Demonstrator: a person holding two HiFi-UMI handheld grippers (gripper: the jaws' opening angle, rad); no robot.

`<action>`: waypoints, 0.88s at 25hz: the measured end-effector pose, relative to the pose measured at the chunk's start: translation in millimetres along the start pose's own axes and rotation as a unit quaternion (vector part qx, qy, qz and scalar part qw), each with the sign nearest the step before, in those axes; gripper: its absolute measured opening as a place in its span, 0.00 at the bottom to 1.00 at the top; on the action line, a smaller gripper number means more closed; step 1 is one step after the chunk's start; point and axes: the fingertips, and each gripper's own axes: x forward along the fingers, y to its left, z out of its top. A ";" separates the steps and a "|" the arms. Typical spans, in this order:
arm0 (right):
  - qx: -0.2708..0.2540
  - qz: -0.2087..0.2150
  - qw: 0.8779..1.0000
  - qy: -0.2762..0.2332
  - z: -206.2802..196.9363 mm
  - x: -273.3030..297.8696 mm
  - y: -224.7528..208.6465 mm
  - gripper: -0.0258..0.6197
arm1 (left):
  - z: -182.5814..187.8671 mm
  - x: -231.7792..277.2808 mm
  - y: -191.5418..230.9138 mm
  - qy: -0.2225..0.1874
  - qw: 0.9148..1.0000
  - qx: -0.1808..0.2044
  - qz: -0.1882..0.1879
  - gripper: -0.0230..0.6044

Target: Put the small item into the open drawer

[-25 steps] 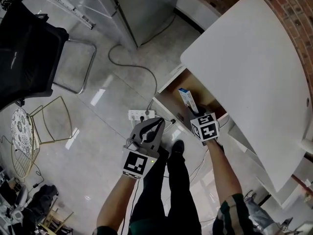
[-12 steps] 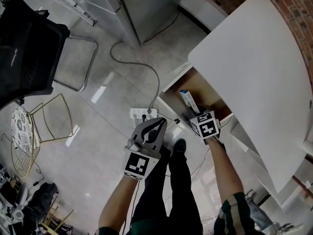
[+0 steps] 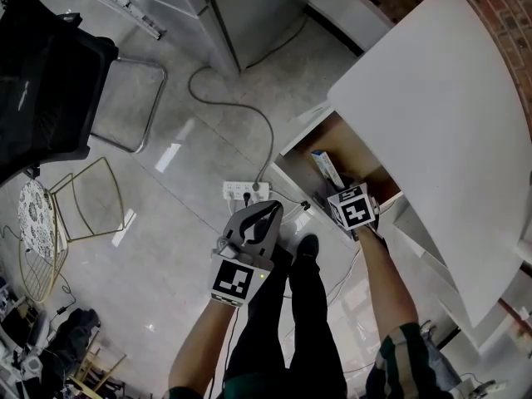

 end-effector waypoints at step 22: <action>0.007 -0.057 0.998 -0.029 17.2 -11.4 -23.9 0.29 | -5.5 0.2 4.4 0.008 1.000 -0.007 0.001 0.06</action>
